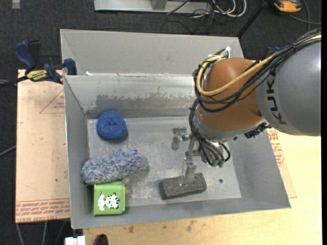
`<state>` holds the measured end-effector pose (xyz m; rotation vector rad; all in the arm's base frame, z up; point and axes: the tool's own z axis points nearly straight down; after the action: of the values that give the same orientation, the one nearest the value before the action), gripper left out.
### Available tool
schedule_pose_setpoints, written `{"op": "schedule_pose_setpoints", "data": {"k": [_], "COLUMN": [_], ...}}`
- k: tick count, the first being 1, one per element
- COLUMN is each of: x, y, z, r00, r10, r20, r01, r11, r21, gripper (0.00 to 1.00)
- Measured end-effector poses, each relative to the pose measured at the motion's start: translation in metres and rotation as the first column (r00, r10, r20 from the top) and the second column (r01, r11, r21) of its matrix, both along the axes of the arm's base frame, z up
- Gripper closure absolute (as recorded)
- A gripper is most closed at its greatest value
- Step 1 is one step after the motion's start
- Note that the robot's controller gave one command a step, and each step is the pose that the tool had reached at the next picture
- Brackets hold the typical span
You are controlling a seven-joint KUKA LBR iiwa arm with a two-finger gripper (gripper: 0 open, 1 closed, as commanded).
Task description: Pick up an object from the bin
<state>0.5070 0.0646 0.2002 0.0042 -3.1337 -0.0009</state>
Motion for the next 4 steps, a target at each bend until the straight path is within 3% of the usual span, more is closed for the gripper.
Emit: {"op": "schedule_pose_setpoints", "data": {"k": [1, 2, 3, 4], "x": [0.002, -0.004, -0.017, -0.022], "y": [0.0, -0.02, -0.031, -0.03], "z": [0.004, -0.039, -0.071, -0.114], "r00": [1.0, 0.999, 1.0, 1.0], "r10": [-0.002, -0.051, 0.021, 0.02], "r20": [0.008, 0.015, 0.003, 0.001], "r01": [0.002, 0.051, -0.021, -0.02], "r11": [1.0, 0.999, 1.0, 1.0], "r21": [0.001, 0.002, 0.0, 0.001], "gripper": [0.0, 0.0, 0.0, 1.0]}}
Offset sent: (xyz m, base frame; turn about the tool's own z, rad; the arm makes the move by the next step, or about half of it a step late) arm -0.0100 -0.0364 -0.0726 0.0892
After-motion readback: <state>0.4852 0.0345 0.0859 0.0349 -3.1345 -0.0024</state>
